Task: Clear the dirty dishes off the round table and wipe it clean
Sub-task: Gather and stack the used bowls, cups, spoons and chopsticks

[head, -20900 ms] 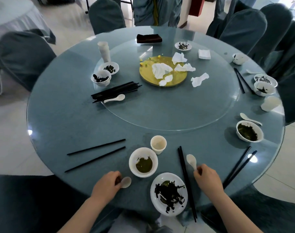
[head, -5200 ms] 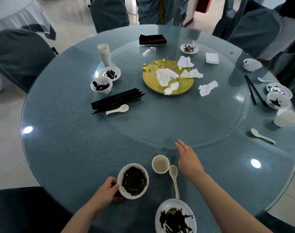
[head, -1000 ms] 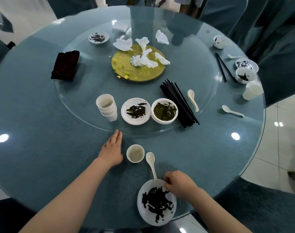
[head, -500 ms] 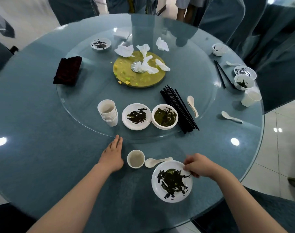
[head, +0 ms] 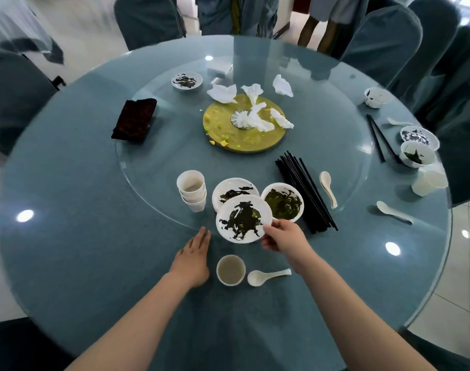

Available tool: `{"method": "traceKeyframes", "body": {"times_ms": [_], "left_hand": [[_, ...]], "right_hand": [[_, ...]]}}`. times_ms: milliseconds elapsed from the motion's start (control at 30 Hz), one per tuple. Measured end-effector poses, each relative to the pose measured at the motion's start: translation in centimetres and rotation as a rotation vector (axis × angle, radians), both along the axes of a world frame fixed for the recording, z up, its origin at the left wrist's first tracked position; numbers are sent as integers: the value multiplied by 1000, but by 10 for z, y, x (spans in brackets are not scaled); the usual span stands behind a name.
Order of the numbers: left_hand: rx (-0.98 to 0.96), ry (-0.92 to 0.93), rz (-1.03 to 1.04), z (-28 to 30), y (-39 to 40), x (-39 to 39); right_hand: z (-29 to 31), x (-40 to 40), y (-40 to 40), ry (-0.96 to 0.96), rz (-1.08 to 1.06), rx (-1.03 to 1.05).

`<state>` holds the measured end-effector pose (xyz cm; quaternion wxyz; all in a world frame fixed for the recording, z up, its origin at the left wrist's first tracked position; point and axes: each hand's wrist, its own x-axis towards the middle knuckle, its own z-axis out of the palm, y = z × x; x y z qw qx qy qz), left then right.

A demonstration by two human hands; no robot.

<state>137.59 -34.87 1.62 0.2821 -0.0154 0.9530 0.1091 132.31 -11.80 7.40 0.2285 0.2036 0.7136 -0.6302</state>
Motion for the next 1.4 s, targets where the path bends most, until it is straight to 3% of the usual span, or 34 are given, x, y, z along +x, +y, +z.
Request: {"method": "traceKeyframes", "body": {"times_ms": [400, 600, 767, 900, 1067, 1233, 1400], "left_hand": [[22, -22, -6, 4, -1, -1], [27, -12, -10, 3, -2, -1], [52, -14, 3, 3, -1, 0], [68, -11, 12, 2, 0, 1], [60, 0, 19, 1, 2, 2], [48, 11, 18, -1, 4, 3], [-2, 49, 22, 1, 9, 3]], "right_hand": [[-38, -17, -61, -278, -328, -264], [-44, -33, -64, -206, -395, -161], [-49, -18, -43, -126, -145, 81], [-56, 12, -7, 126, 292, 532], [-66, 43, 38, 347, 762, 814], [-77, 60, 55, 437, 862, 813], [-83, 64, 67, 444, 830, 867]]}}
